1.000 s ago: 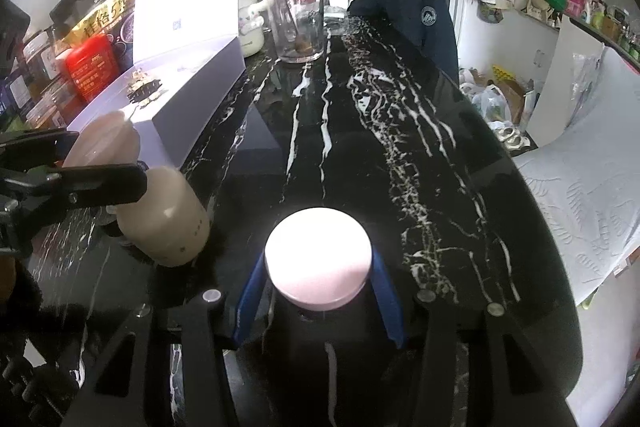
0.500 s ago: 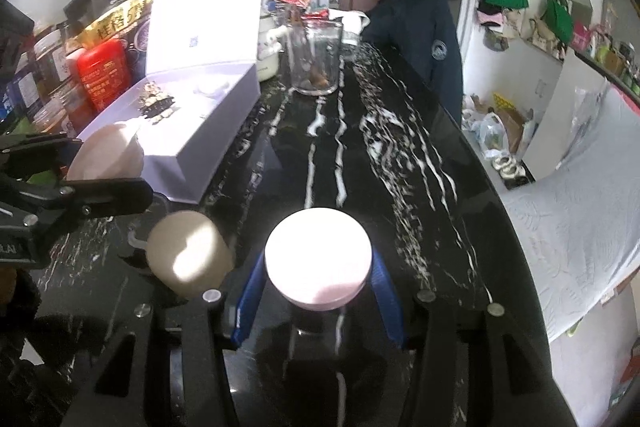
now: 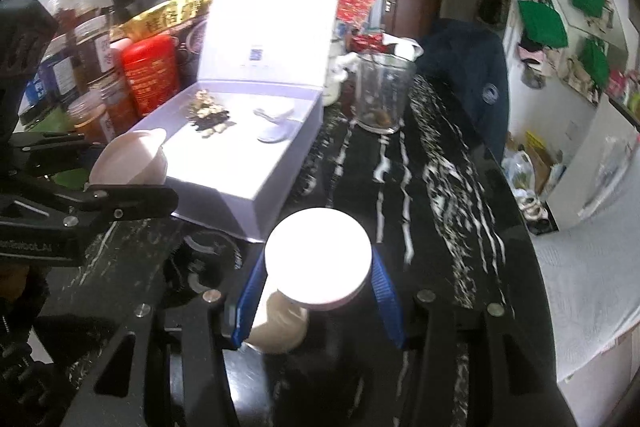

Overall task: Organize objects
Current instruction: 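Carry pink cup in left tool and pink jar in right tool toward gift box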

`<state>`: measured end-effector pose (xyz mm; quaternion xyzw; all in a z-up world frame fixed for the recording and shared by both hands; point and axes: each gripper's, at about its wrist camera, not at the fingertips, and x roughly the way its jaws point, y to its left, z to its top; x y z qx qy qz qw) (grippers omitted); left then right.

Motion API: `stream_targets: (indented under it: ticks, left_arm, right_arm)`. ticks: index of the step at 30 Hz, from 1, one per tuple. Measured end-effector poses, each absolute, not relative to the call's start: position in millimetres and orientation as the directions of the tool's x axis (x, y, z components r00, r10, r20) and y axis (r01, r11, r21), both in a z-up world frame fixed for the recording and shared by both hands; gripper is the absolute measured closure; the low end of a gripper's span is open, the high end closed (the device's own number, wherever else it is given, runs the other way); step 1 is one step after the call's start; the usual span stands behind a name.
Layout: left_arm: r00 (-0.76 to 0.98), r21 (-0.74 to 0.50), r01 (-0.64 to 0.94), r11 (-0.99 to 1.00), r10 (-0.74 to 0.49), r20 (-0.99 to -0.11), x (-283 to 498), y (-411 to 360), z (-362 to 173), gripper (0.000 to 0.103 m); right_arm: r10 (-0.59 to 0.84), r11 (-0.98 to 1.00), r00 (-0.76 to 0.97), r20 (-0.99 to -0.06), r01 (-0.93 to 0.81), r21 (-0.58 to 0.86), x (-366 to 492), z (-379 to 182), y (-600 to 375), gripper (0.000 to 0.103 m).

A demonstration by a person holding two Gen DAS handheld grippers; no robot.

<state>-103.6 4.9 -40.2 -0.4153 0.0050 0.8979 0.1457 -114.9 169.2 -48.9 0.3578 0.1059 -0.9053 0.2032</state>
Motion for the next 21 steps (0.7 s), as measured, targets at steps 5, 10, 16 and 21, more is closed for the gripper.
stream_targets:
  ticks: [5,10,16,21]
  left_arm:
    - [-0.626,-0.101,-0.222,-0.970,0.221,-0.748,-100,-13,-37,0.046]
    - [-0.635,-0.098,-0.174,-0.980,0.188,-0.750,-97,-28,-37,0.046]
    - [-0.642,-0.100,-0.120,-0.988,0.154,-0.751,-94,-48,-36,0.046]
    - [-0.646,-0.091,-0.082,-0.992,0.122,-0.754,-92,-61,-36,0.046]
  right_arm:
    - [-0.325,-0.871,-0.657,-0.680,0.488,-0.056,-115,-43,151,0.051]
    - [-0.360,-0.842,-0.640,-0.678,0.536,-0.059,-114,-38,135,0.051]
    - [-0.399,-0.804,-0.626,-0.670,0.591,-0.074,-112,-32,112,0.051]
    - [-0.424,-0.775,-0.612,-0.667,0.627,-0.083,-112,-28,94,0.051]
